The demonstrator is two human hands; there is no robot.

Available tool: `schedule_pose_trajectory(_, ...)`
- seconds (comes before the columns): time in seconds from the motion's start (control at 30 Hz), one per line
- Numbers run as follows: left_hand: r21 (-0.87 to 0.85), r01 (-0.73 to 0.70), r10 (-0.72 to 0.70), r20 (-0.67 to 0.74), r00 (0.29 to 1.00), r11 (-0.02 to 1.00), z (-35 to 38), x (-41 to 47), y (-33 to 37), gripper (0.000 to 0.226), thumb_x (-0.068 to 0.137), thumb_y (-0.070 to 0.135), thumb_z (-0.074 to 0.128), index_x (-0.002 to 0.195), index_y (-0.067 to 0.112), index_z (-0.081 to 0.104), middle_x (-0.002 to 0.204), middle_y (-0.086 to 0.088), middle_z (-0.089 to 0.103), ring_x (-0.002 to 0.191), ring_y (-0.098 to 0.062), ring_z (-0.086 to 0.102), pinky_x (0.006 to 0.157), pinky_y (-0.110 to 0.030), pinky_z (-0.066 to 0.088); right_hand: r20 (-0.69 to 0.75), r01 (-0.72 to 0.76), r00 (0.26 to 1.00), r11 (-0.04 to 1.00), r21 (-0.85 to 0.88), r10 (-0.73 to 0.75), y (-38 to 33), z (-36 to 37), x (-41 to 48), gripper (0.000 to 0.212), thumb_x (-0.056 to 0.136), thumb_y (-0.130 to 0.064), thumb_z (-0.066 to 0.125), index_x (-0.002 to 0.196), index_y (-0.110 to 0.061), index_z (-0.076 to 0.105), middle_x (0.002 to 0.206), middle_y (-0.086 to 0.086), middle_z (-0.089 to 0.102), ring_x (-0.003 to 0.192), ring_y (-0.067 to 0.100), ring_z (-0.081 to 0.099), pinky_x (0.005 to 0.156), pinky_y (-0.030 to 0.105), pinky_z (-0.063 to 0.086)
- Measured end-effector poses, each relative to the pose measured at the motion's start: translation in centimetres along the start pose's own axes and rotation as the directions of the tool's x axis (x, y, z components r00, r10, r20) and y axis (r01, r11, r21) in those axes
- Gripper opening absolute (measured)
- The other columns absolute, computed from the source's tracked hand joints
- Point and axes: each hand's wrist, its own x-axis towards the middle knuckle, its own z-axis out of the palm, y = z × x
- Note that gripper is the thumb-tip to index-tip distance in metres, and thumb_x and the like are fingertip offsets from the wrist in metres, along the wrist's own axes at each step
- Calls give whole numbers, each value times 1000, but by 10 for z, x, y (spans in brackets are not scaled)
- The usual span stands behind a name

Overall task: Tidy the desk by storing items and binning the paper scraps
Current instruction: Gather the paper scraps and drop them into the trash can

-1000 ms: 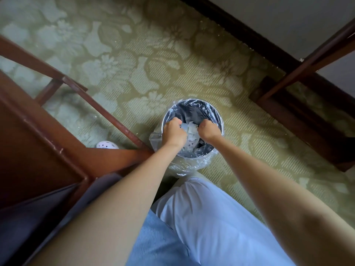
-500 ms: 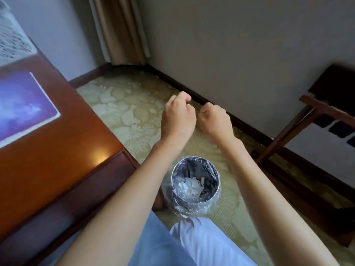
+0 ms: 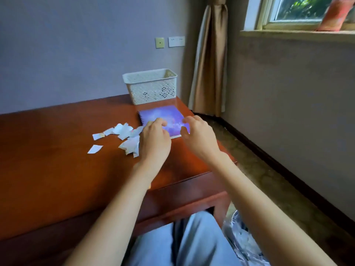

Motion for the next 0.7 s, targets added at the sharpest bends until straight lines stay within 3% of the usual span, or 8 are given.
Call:
schedule_pose_trajectory(0.13, 147, 112, -117, 29, 993, 983, -21, 3, -67, 35, 94, 4, 39, 126, 8, 51, 137, -12, 43, 127, -31, 41, 102, -39, 37, 180, 155, 973, 987, -47, -144, -40, 47, 14, 39, 93, -21, 44, 130, -9, 50, 132, 14, 52, 123, 33, 48, 103, 42, 37)
schedule_pose_trajectory(0.33, 285, 201, -211, 4, 978, 937, -47, 32, -132, 47, 95, 3, 36, 141, 10, 33, 150, -11, 29, 141, -26, 22, 113, -37, 27, 413, 337, 879, 923, -187, -237, -82, 103, 35, 53, 97, -34, 36, 145, -13, 26, 146, 20, 33, 141, 29, 24, 117, 43, 8)
schedule_pose_trajectory(0.43, 281, 217, -232, 19, 973, 935, -55, 51, -152, 48, 95, 0, 39, 141, 12, 32, 153, -9, 25, 145, -26, 15, 115, -38, 26, 448, 274, 878, 944, -185, -167, -103, 126, 40, 51, 98, -33, 32, 144, -13, 23, 144, 29, 29, 138, 37, 24, 116, 43, 12)
schedule_pose_trajectory(0.53, 273, 220, -243, 54, 968, 937, -61, 64, -164, 53, 93, 5, 50, 142, 13, 31, 153, -8, 25, 143, -26, 21, 111, -38, 32, 462, 171, 883, 972, -160, -79, -113, 143, 44, 50, 99, -31, 30, 143, -9, 23, 139, 30, 34, 130, 41, 33, 110, 45, 24)
schedule_pose_trajectory(0.63, 219, 217, -245, 108, 964, 951, -67, 75, -173, 56, 90, 1, 53, 141, 10, 32, 151, -7, 28, 136, -27, 32, 104, -35, 37, 467, 135, 875, 991, 19, -128, -119, 146, 46, 41, 98, -22, 35, 135, -4, 33, 131, 25, 47, 120, 40, 44, 98, 41, 35)
schedule_pose_trajectory(0.7, 188, 200, -227, 130, 965, 961, -68, 85, -180, 55, 90, -8, 40, 141, 10, 33, 151, -6, 30, 136, -27, 33, 104, -34, 35, 413, 132, 895, 985, 111, -167, -121, 145, 48, 37, 96, -15, 36, 132, -5, 40, 126, 23, 53, 113, 39, 50, 92, 40, 38)
